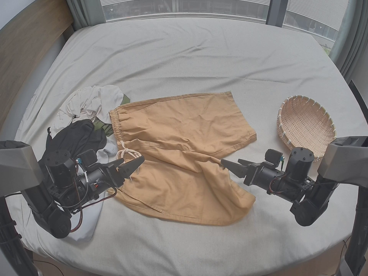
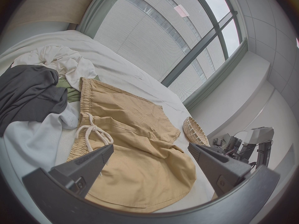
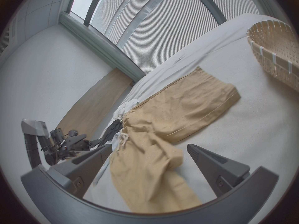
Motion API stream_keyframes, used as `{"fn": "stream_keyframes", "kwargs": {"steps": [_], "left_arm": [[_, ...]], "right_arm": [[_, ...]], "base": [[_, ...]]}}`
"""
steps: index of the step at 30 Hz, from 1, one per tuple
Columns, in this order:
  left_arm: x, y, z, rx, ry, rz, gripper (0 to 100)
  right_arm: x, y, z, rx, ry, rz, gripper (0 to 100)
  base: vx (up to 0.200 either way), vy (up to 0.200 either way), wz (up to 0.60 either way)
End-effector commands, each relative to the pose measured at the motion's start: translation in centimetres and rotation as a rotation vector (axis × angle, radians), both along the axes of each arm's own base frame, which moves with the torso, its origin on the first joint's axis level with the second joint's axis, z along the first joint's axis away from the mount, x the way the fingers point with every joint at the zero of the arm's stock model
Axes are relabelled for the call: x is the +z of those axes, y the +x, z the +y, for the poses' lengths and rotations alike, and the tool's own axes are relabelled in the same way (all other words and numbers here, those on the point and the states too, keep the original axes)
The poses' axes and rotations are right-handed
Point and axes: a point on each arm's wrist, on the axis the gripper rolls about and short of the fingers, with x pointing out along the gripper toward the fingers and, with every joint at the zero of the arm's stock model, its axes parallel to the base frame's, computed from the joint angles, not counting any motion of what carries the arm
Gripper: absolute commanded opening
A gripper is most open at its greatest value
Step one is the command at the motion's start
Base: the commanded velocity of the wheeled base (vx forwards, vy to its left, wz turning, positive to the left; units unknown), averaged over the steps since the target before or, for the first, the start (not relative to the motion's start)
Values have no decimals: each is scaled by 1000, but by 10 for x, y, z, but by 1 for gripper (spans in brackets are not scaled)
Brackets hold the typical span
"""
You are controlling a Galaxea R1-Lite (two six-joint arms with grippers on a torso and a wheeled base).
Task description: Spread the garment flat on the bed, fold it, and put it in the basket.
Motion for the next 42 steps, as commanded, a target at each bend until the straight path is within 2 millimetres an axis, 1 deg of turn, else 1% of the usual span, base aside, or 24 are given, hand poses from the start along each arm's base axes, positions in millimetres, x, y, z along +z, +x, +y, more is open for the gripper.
{"fn": "stream_keyframes", "kwargs": {"steps": [1, 5, 7, 10, 15, 20, 23, 25, 26, 27, 31, 42], "left_arm": [[-1, 0, 0, -1, 0, 2, 100], [-1, 0, -1, -2, 0, 4, 100], [0, 0, -1, -4, 0, 1, 100], [0, 0, -1, -4, -1, -2, 100], [1, 1, -2, -5, -2, -5, 100], [1, 0, -1, -4, -2, -4, 100], [1, 0, 0, -1, -1, -2, 100], [1, -1, 0, 1, -1, -1, 100], [1, -1, 1, 2, -1, -1, 100], [0, -1, 1, 2, 0, 1, 100], [0, -1, 1, 2, 0, 1, 100], [-2, -1, -1, -2, 2, 10, 100]], "right_arm": [[-28, 16, -14, -55, -22, 58, 100], [-44, 19, -22, -77, -39, 94, 100], [-49, 20, -26, -84, -65, 89, 100], [-52, 20, -28, -85, -96, 78, 100], [-54, 18, -23, -66, -107, 74, 100], [-55, 12, 2, 3, -108, 65, 100], [-52, 9, 20, 53, -101, 41, 100], [-51, 8, 24, 61, -98, 36, 100], [-48, 7, 33, 85, -91, 24, 100], [-47, 6, 37, 94, -90, 17, 100], [-44, 9, 42, 103, -81, -5, 100], [-37, 14, 44, 100, -64, -35, 100]], "base": [[0, 0, 0], [0, 0, 0], [0, 0, 0], [0, 0, 0], [0, 0, 0], [0, 0, 0], [0, 0, 0], [0, 0, 0], [0, 0, 0], [0, 0, 0], [0, 0, 0], [0, 0, 0]]}}
